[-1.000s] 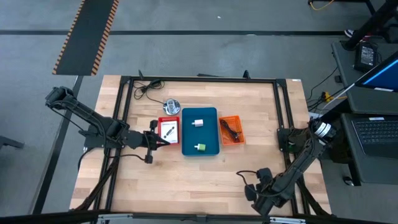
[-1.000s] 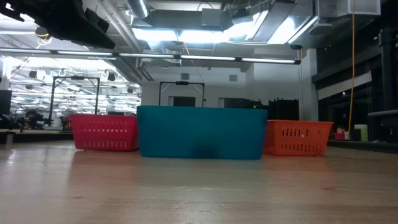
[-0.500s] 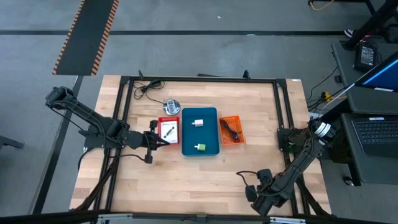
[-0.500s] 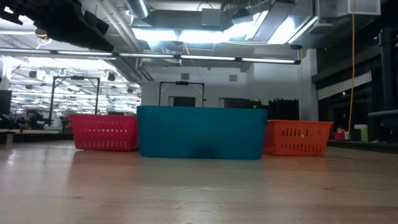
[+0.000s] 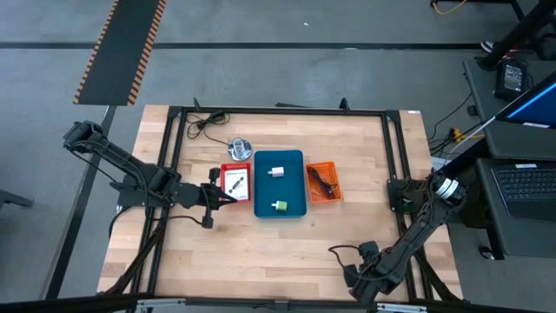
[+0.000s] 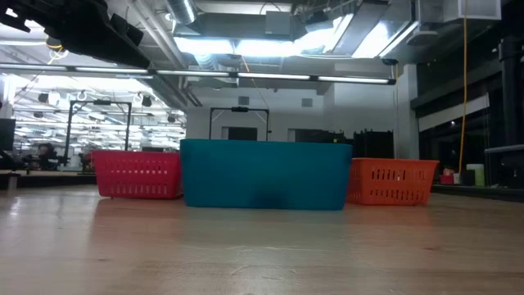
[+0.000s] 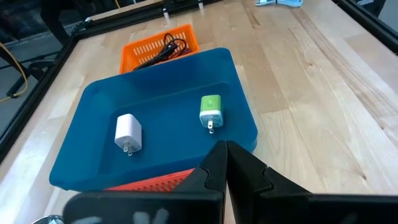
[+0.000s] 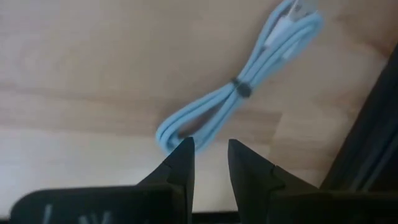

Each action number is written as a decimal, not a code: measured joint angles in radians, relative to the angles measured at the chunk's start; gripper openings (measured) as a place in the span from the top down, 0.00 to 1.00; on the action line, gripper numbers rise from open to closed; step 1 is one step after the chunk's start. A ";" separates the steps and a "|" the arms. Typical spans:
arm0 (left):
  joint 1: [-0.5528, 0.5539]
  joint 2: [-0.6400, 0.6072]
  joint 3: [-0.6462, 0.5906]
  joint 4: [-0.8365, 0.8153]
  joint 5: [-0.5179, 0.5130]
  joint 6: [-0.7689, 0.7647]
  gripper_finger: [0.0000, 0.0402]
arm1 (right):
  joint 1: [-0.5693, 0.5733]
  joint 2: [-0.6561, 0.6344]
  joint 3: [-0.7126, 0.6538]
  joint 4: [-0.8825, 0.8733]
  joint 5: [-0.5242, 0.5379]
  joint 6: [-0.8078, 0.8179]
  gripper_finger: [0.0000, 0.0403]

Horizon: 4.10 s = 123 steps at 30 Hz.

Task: Pick and place items into bin
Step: Put the light blue USB cable into the orange bin

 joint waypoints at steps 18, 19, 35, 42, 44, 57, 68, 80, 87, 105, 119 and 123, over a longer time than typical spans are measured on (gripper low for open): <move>0.000 0.000 0.000 0.000 0.000 -0.027 0.99 | 0.006 0.036 0.000 0.003 0.008 -0.001 0.81; 0.000 0.000 0.000 0.000 0.000 -0.027 0.99 | 0.006 0.044 0.000 0.004 -0.001 -0.002 0.81; 0.000 0.000 0.000 0.000 0.005 -0.045 0.99 | -0.004 0.101 0.005 0.037 0.061 -0.006 0.81; 0.000 0.000 0.000 0.000 0.027 -0.045 0.99 | -0.005 0.119 0.006 0.075 0.062 -0.004 0.81; 0.000 0.000 0.000 0.000 0.027 -0.045 0.99 | -0.005 0.119 0.006 0.075 0.064 -0.005 0.82; 0.000 0.000 0.000 0.000 0.049 -0.053 0.99 | -0.005 0.119 0.008 0.064 0.057 -0.033 1.00; 0.000 0.000 0.000 0.001 0.049 -0.054 0.99 | 0.011 0.144 0.166 -0.208 0.270 -0.070 1.00; 0.000 0.000 0.000 0.001 0.049 -0.071 0.99 | 0.021 0.141 0.204 -0.251 0.314 -0.095 1.00; 0.000 0.000 0.000 0.001 0.049 -0.072 0.99 | 0.021 0.140 0.205 -0.260 0.334 -0.109 1.00; -0.002 0.000 0.000 0.001 0.048 -0.083 0.99 | 0.030 0.101 0.290 -0.482 0.498 -0.111 1.00; -0.002 0.000 0.000 0.001 0.048 -0.083 1.00 | 0.035 0.100 0.374 -0.554 0.528 -0.132 1.00; -0.002 0.000 0.000 0.001 0.048 -0.090 0.99 | 0.033 0.100 0.374 -0.516 0.491 -0.189 1.00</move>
